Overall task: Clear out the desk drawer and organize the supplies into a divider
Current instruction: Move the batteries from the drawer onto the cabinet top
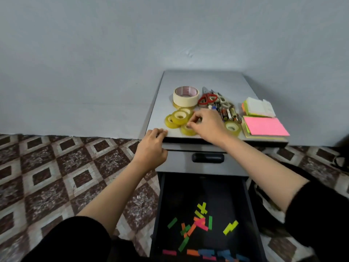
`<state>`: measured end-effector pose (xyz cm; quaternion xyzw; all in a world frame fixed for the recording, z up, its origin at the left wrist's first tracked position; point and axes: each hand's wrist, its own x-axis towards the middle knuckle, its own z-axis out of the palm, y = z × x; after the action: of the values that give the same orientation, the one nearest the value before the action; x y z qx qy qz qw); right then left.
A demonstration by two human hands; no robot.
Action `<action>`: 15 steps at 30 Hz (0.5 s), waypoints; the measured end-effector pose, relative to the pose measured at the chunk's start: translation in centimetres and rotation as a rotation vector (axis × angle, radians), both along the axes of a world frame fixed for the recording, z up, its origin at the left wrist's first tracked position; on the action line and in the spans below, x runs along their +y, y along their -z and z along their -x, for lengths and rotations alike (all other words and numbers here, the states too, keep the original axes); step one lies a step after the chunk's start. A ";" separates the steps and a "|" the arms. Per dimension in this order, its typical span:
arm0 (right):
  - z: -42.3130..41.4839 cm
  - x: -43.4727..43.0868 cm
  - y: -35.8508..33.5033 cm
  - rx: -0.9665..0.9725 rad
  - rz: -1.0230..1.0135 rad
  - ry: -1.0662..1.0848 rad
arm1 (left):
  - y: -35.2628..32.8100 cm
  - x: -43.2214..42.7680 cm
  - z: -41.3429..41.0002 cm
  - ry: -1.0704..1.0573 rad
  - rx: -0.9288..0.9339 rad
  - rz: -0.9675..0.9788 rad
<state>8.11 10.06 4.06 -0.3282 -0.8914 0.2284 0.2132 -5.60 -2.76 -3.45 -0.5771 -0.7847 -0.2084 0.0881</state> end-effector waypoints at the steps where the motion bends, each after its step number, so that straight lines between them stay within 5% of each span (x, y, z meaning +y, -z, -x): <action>1: -1.4 -0.9 0.2 0.014 0.049 -0.032 | -0.1 0.1 -0.3 -0.020 -0.014 -0.019; 8: -10.8 -5.3 11.3 -0.201 0.347 -0.100 | 3.3 -1.8 -6.8 -0.015 -0.164 -0.176; 15: -13.6 -4.0 18.8 -0.310 0.468 0.023 | 11.8 -2.6 -8.0 0.029 -0.435 0.244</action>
<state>21.67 6.06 -14.78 -0.4096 -0.8327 0.3726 -0.0045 2.42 -5.36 -15.20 -0.5361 -0.7962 -0.2328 -0.1562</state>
